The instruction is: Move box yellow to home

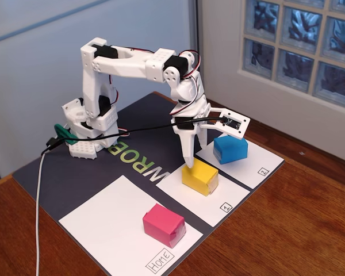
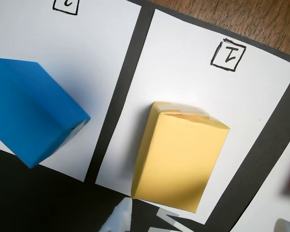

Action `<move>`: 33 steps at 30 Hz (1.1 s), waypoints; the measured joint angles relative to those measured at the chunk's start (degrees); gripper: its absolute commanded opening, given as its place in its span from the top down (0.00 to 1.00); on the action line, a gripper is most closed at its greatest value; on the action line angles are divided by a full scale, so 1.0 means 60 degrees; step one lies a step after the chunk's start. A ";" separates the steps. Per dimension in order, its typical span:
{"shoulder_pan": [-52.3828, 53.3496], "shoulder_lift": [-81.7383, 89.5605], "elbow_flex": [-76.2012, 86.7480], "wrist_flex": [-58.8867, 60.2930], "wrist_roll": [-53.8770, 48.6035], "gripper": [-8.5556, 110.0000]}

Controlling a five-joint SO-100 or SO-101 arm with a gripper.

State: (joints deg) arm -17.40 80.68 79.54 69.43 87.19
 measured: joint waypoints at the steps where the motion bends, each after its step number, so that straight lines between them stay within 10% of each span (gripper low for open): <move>1: 0.0000 0.0000 0.0088 -0.0015 0.0029 0.64; 33: -0.0190 -0.1055 0.1963 -0.1919 0.0894 0.66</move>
State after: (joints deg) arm -18.54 74.36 91.32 57.92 92.55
